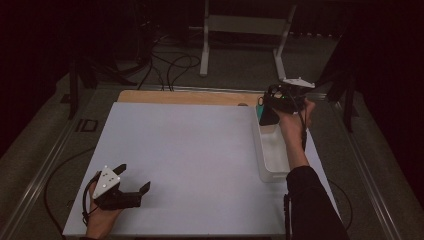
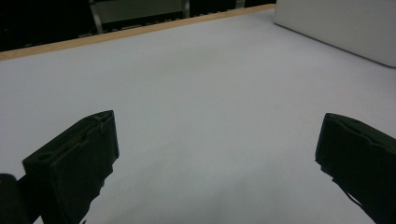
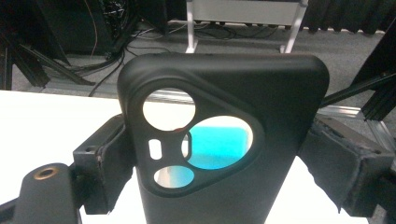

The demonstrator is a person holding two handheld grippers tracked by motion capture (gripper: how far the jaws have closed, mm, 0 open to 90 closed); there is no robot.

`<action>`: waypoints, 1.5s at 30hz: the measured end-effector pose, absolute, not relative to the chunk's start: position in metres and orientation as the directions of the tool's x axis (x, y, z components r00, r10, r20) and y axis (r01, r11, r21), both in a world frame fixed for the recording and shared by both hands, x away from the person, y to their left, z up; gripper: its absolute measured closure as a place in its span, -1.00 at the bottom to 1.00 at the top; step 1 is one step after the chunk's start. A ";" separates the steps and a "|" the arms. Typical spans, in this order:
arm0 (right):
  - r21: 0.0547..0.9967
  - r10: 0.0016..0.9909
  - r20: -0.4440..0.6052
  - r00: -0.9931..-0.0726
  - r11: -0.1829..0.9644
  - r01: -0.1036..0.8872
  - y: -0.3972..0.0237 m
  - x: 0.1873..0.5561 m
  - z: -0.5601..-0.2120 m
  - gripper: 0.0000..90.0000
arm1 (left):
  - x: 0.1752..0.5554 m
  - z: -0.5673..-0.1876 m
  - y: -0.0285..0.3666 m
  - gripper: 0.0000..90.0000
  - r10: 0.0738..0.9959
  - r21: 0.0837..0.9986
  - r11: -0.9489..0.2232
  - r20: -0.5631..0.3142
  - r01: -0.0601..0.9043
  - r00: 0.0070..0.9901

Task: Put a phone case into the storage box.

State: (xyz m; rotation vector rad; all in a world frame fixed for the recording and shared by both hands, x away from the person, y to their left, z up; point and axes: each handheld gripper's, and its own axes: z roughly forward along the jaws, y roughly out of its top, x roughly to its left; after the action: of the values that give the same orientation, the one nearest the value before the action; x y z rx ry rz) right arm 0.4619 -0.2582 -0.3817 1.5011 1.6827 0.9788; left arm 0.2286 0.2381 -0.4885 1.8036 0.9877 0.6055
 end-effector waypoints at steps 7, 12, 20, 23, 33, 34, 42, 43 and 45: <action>0.860 0.994 -0.012 -0.109 0.066 0.506 -0.259 0.465 -0.390 -0.67 | 0.228 -0.488 0.238 -1.00 0.835 0.908 -0.216 -0.019 0.359 0.550; 0.851 0.995 -0.009 -0.101 0.060 0.522 -0.259 0.467 -0.396 -0.67 | 0.228 -0.488 0.238 -1.00 0.835 0.908 -0.215 -0.019 0.358 0.550; 0.835 0.996 -0.003 -0.092 0.053 0.547 -0.257 0.473 -0.405 -0.68 | 0.228 -0.488 0.238 -1.00 0.835 0.909 -0.213 -0.021 0.358 0.550; 0.826 0.996 0.002 -0.090 0.049 0.562 -0.255 0.475 -0.411 -0.68 | 0.227 -0.488 0.239 -1.00 0.836 0.910 -0.210 -0.023 0.357 0.549; 0.808 0.997 -0.006 -0.080 0.052 0.587 -0.252 0.481 -0.423 -0.68 | 0.226 -0.487 0.240 -1.00 0.836 0.913 -0.206 -0.024 0.353 0.549; 0.807 0.997 -0.011 -0.078 0.055 0.588 -0.252 0.481 -0.424 -0.68 | 0.226 -0.487 0.240 -1.00 0.836 0.913 -0.204 -0.025 0.353 0.548; 0.793 0.998 -0.027 -0.061 0.059 0.606 -0.252 0.484 -0.431 -0.69 | 0.226 -0.487 0.239 -1.00 0.834 0.912 -0.208 -0.024 0.354 0.551; 0.792 0.998 -0.026 -0.060 0.057 0.608 -0.252 0.484 -0.432 -0.69 | 0.226 -0.487 0.239 -1.00 0.835 0.912 -0.208 -0.023 0.354 0.551; 0.795 0.998 -0.025 -0.058 0.055 0.604 -0.252 0.485 -0.433 -0.69 | 0.226 -0.487 0.239 -1.00 0.835 0.912 -0.206 -0.025 0.355 0.550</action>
State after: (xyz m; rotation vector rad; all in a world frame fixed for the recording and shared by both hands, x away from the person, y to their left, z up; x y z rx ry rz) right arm 0.4854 -0.2523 -0.4332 1.6115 1.7298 0.8308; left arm 0.2262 0.2392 -0.4874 1.7922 0.9845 0.6050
